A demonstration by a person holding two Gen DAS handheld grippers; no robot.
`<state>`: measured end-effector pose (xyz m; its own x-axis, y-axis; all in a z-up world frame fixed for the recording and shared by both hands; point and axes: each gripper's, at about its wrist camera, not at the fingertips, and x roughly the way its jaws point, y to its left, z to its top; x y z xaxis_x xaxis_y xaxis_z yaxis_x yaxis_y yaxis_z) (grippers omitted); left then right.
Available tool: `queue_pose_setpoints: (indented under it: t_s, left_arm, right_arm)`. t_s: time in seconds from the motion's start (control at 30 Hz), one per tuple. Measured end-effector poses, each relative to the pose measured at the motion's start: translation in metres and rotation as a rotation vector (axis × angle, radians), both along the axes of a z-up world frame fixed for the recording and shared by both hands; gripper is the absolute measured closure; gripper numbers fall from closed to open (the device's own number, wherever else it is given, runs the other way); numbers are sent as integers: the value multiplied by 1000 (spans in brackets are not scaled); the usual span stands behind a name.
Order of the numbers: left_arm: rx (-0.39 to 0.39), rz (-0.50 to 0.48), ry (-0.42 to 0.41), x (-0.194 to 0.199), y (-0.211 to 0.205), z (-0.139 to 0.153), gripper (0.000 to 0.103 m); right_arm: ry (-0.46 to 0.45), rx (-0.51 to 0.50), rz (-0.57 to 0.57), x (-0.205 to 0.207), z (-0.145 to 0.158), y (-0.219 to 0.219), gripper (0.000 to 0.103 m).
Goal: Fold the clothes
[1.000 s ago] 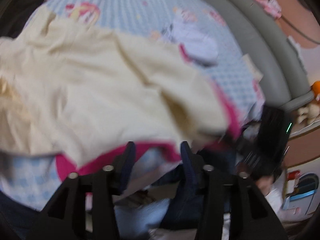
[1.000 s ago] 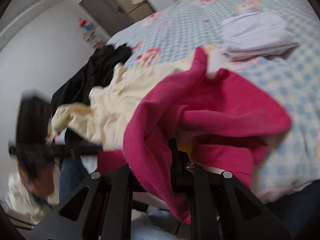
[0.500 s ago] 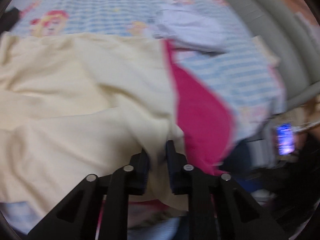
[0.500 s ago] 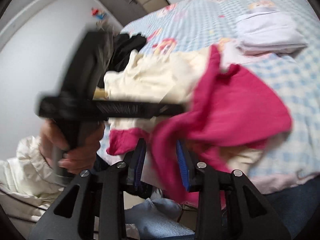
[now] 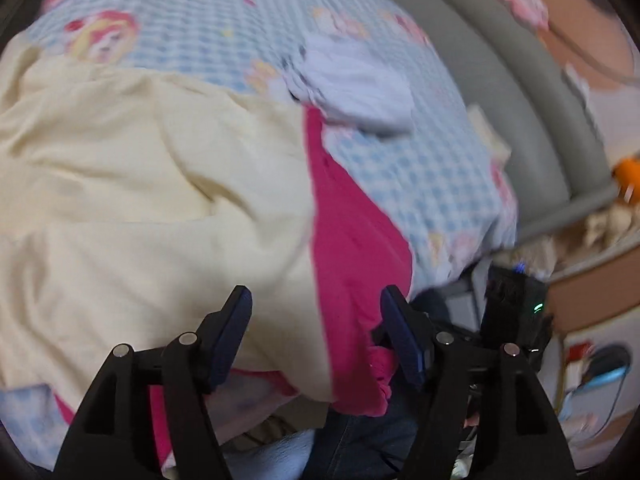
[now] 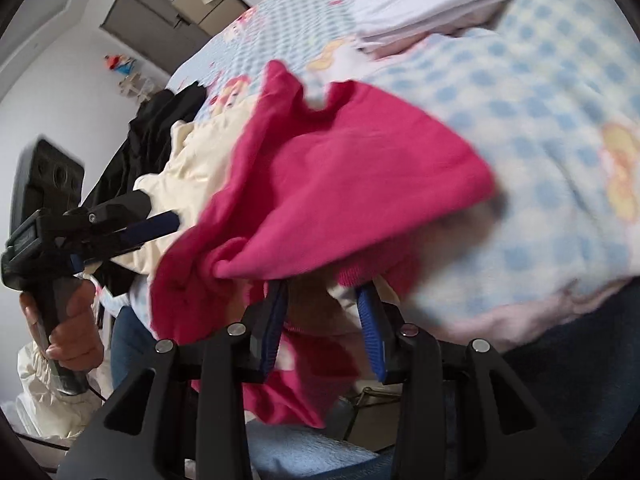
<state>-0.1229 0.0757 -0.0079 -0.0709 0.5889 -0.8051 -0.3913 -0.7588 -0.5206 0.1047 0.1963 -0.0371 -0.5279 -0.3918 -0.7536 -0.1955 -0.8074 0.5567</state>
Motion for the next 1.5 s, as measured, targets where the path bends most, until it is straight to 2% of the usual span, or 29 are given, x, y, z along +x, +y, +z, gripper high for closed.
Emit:
queue_pose_setpoints:
  t_s: [0.03,0.07,0.1,0.13,0.2,0.3,0.43,0.53,0.63,0.73,0.8,0.87,0.93,1.0,1.1,1.17,1.23,1.27,1.3,1.33,1.4,1.47,1.5]
  left_arm:
    - [-62,-3,-5,1,7,-10,39]
    - [-83,12,-7,2,8,-16,50]
    - [-90,31,-8,2,5,-20,71]
    - [-96,50,-8,3,3,-24,84]
    - [-71,104,-9,-1,-17,-21,93]
    - [-70,191,57,-10,-52,-5,94]
    - [-140,335,152,-29,-110,16,95]
    - [-126,441,148,-45,-155,21,95]
    - [-195,493,186,-42,-170,18,94]
    - [-149,490,132,-24,-179,6,91]
    - [-92,485,107,-9,-188,1,88]
    - [-20,493,86,11,-195,-1,79]
    - [59,471,52,31,-191,-5,61]
    - [67,427,33,45,-184,-9,56]
    - [23,399,1,54,-174,-22,51]
    - [6,377,-79,52,-166,-41,50]
    - [-26,364,-138,50,-158,-58,53]
    - [-35,358,-140,50,-154,-61,55]
    - [-43,352,-121,49,-150,-59,74]
    - [-52,345,-97,47,-146,-55,83]
    - [-53,340,-52,43,-141,-46,91]
    - [-12,365,-3,35,-146,-27,92]
    - [1,382,24,33,-150,-19,92]
  right_arm:
    - [2,-11,15,-3,0,-4,66]
    - [4,-2,27,-4,0,-7,66]
    - [6,6,38,-4,0,-10,66]
    - [10,11,33,-3,3,-9,66]
    - [19,20,23,-1,9,-6,66]
    - [31,34,8,2,19,-3,66]
    - [48,52,-11,7,31,2,66]
    - [56,64,-13,5,39,2,52]
    - [45,55,26,-4,36,-4,51]
    - [56,35,12,-4,34,-5,51]
    - [79,-34,-10,-1,36,3,50]
    - [66,-20,-45,0,32,8,49]
    - [31,14,-69,-1,25,11,47]
    - [-18,14,-71,-4,13,11,47]
    - [-70,-48,-9,-13,-8,-4,47]
    - [-80,-85,42,-21,-17,-18,43]
    - [-98,-68,71,-27,-24,-30,39]
    - [-110,-51,83,-30,-27,-36,37]
    - [-107,-33,92,-32,-29,-40,37]
    - [-89,-15,102,-33,-28,-42,39]
    - [-53,23,121,-36,-27,-46,78]
    - [-30,125,132,-42,-16,-52,92]
    - [-5,174,128,-43,-8,-54,93]
